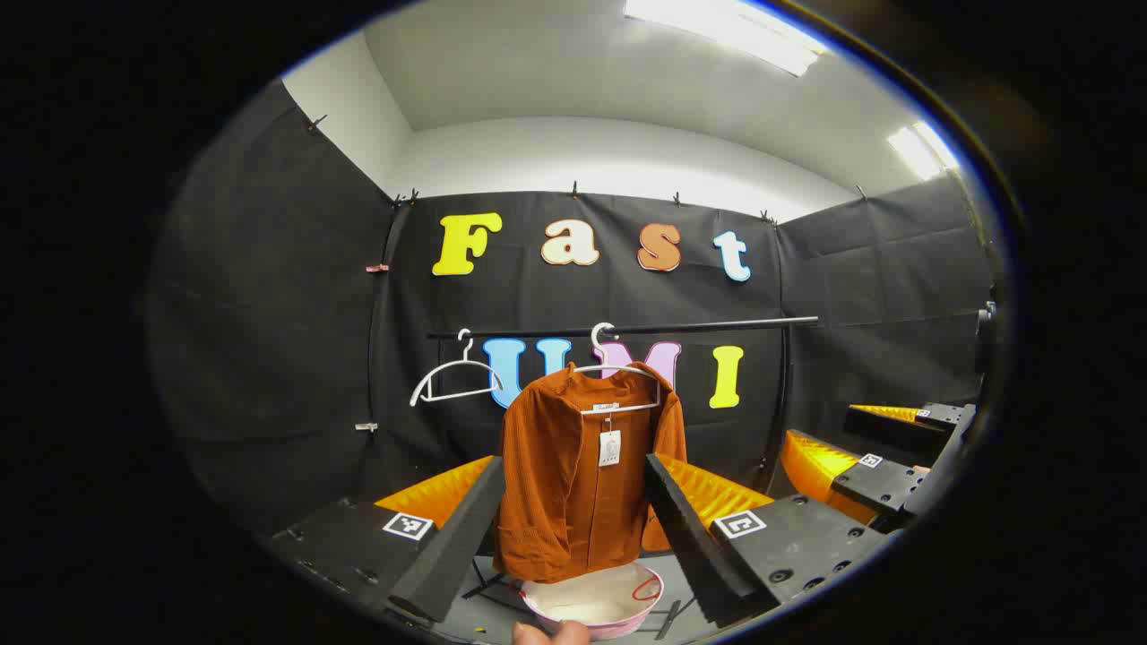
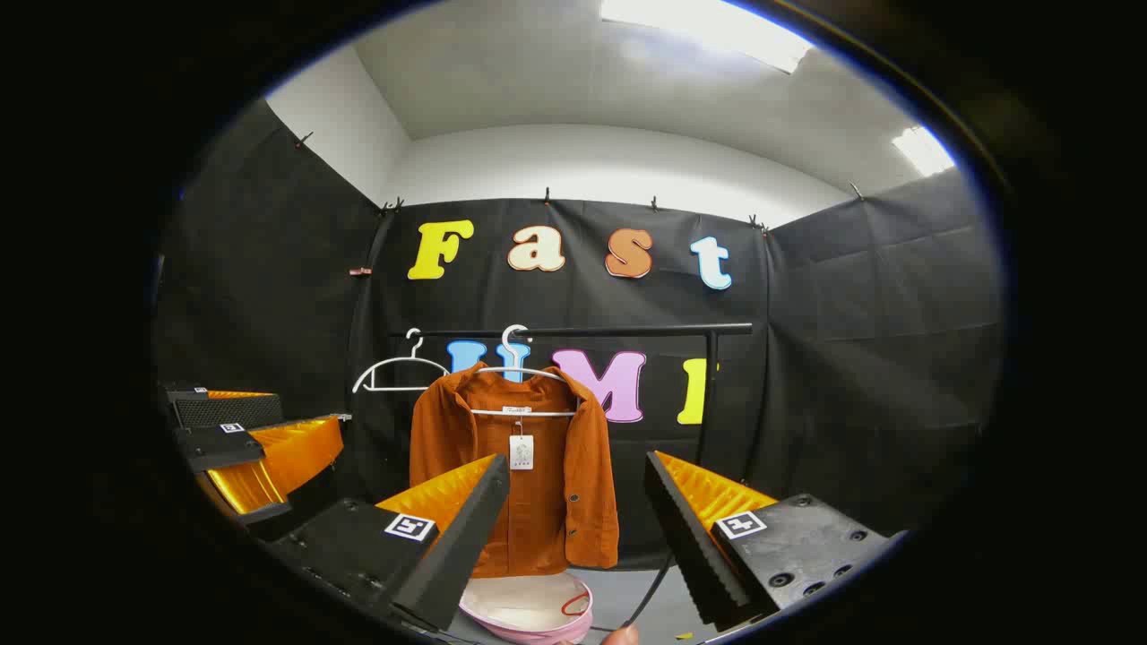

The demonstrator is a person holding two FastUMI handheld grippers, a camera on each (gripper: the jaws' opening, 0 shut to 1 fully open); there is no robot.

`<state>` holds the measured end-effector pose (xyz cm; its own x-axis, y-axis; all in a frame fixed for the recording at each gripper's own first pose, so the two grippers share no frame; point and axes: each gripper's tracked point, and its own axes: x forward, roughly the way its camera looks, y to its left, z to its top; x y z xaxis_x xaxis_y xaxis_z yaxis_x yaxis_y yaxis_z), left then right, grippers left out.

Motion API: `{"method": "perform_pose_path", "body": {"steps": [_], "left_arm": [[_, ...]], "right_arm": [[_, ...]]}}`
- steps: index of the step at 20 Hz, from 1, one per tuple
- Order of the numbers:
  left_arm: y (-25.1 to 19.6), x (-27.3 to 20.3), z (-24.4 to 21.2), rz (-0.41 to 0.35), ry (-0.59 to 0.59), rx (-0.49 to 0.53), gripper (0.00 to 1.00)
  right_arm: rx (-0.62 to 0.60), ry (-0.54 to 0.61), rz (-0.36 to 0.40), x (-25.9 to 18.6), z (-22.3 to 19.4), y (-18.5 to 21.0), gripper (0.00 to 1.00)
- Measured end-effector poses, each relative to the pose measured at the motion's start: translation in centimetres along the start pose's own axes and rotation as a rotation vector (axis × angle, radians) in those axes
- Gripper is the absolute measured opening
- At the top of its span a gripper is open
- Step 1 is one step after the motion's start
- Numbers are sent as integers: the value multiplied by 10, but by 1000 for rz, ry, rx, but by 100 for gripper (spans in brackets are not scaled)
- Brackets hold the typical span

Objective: Grasp the clothes on the hanger with both hands and then place them into the laundry hamper below.

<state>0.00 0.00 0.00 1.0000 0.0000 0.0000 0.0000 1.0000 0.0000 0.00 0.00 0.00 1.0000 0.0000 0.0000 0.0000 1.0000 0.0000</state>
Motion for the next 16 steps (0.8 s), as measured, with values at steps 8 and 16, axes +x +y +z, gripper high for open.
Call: {"method": "perform_pose_path", "body": {"steps": [8,16], "left_arm": [[6,-4,3,6,-20,13,98],[17,3,-6,20,-2,0,98]], "right_arm": [[-1,9,10,-3,0,0,98],[-23,12,25,-4,1,-2,98]]}}
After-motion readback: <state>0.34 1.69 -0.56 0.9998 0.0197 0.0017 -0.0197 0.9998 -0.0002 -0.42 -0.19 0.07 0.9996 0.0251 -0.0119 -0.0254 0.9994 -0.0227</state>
